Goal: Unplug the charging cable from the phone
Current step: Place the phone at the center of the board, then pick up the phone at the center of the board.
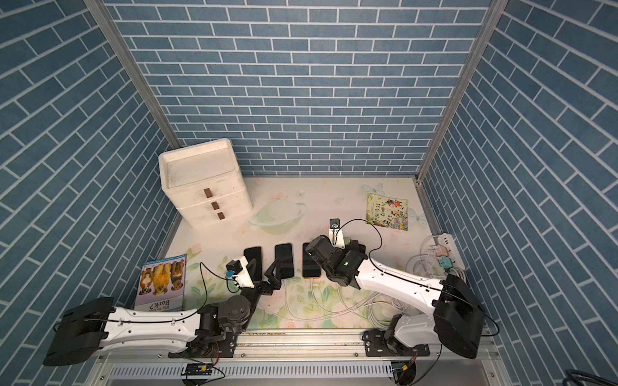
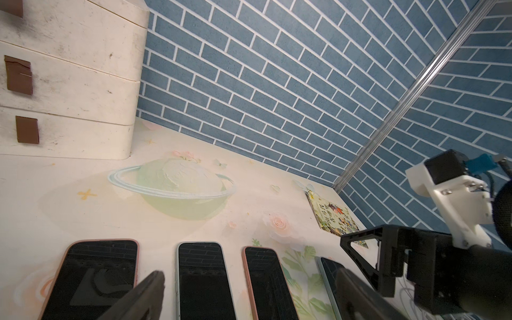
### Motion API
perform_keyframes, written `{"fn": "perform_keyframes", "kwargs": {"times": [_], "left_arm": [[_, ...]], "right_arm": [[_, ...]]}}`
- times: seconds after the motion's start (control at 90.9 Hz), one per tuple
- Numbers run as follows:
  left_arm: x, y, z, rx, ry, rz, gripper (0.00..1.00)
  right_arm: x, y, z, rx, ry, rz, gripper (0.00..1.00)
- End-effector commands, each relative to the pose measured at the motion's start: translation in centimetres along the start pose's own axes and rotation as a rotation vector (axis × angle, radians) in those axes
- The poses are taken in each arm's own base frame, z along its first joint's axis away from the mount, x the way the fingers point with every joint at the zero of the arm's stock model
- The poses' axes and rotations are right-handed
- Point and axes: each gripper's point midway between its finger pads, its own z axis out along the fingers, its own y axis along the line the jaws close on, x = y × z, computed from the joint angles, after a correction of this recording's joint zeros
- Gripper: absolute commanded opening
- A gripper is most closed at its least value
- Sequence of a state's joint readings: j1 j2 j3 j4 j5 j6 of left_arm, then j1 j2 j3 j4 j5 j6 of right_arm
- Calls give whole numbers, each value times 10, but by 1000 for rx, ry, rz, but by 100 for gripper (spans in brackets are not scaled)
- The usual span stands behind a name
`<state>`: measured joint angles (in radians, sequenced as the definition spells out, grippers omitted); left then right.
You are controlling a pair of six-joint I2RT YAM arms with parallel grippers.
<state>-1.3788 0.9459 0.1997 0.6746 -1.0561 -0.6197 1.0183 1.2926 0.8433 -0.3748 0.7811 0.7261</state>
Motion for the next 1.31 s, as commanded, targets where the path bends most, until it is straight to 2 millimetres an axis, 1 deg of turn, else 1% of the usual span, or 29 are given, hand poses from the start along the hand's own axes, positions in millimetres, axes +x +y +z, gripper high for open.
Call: {"fn": "perform_keyframes", "kwargs": {"times": [0.0, 0.044, 0.099, 0.154, 0.253, 0.341, 0.605, 0.748, 0.924, 1.045, 1.144, 1.221, 1.298], "left_arm": [[2, -4, 1, -10, 21, 1, 100], [5, -4, 2, -5, 31, 5, 100], [9, -4, 1, 0, 43, 8, 100], [12, -3, 1, -2, 55, 5, 100], [16, -1, 1, -1, 65, -9, 100], [19, -2, 1, 7, 74, -10, 100], [29, 0, 3, -30, 118, 27, 100], [35, 8, 1, -42, 133, 28, 100], [36, 11, 0, -46, 129, 16, 100], [36, 10, 1, -50, 130, 20, 100], [38, 10, 2, -43, 130, 7, 100], [39, 10, 2, -47, 132, 14, 100], [41, 11, 2, -47, 135, 14, 100]], "right_arm": [[-19, -17, -12, -4, -103, 152, 100], [-20, -8, -15, -95, -103, 179, 99], [-16, 7, -18, -214, -84, 178, 99], [-10, 19, -17, -286, -54, 167, 100], [-1, 32, -8, -267, 26, 120, 100], [13, 43, 4, -240, 106, 83, 99], [39, 82, 20, -325, 232, 69, 100], [56, 91, 34, -296, 292, 44, 100], [70, 102, 41, -302, 341, 43, 100], [82, 106, 47, -281, 374, 25, 100], [87, 105, 51, -249, 391, 15, 100], [92, 108, 53, -257, 409, 14, 100], [91, 109, 54, -249, 409, 9, 99]]}}
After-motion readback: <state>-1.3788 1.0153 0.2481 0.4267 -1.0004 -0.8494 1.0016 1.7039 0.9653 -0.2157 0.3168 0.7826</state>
